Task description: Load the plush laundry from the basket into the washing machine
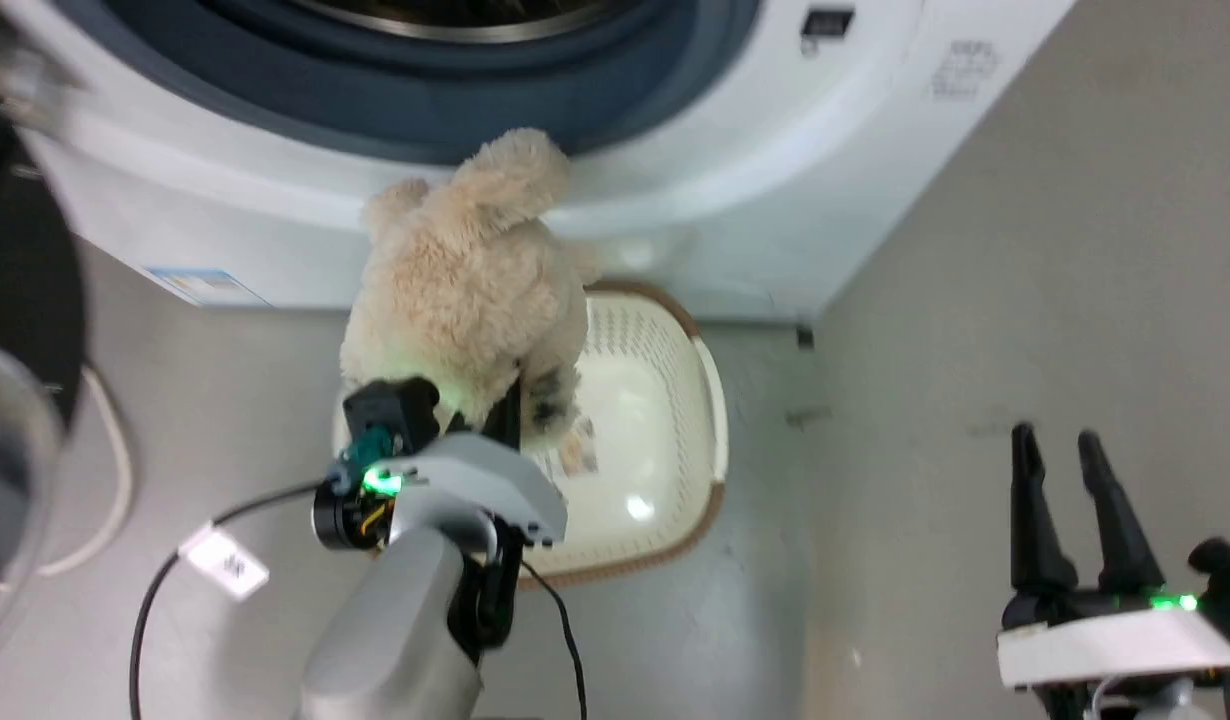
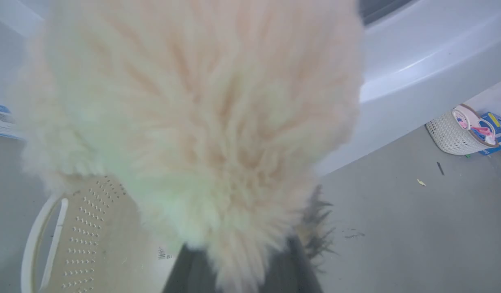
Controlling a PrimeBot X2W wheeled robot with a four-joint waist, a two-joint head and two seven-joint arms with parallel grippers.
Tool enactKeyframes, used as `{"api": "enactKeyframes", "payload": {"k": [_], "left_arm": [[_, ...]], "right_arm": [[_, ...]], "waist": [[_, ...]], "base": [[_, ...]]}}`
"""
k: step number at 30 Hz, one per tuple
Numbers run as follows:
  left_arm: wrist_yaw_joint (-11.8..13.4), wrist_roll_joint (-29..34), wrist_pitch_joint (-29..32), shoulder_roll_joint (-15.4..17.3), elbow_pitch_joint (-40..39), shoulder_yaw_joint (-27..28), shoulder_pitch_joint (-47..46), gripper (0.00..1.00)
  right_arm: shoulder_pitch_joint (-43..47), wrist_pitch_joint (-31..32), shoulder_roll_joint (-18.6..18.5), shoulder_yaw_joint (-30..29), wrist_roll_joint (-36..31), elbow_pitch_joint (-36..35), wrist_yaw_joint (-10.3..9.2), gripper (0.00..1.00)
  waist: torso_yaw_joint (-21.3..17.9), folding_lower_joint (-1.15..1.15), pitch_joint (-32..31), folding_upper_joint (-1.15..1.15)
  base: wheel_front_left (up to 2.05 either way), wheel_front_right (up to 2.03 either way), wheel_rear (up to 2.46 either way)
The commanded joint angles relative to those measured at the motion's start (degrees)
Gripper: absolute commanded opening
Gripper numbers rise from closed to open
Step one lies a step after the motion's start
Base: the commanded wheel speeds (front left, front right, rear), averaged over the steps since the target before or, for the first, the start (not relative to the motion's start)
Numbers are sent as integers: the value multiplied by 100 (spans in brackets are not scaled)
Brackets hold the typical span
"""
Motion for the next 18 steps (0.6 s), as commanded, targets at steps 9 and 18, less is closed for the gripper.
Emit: {"api": "enactKeyframes", "payload": {"k": [9, 18], "left_arm": [[-63, 909, -46, 134, -1163, 184, 841, 0], [-159, 1421, -46, 269, -1288, 317, 534, 0]], "right_arm": [[430, -25, -4, 48, -53, 173, 5, 100], [598, -25, -4, 58, -9, 176, 5, 100]], "waist": [[486, 1, -1286, 0], [482, 1, -1495, 0]], "base": [[0, 0, 0], [0, 0, 0]]}}
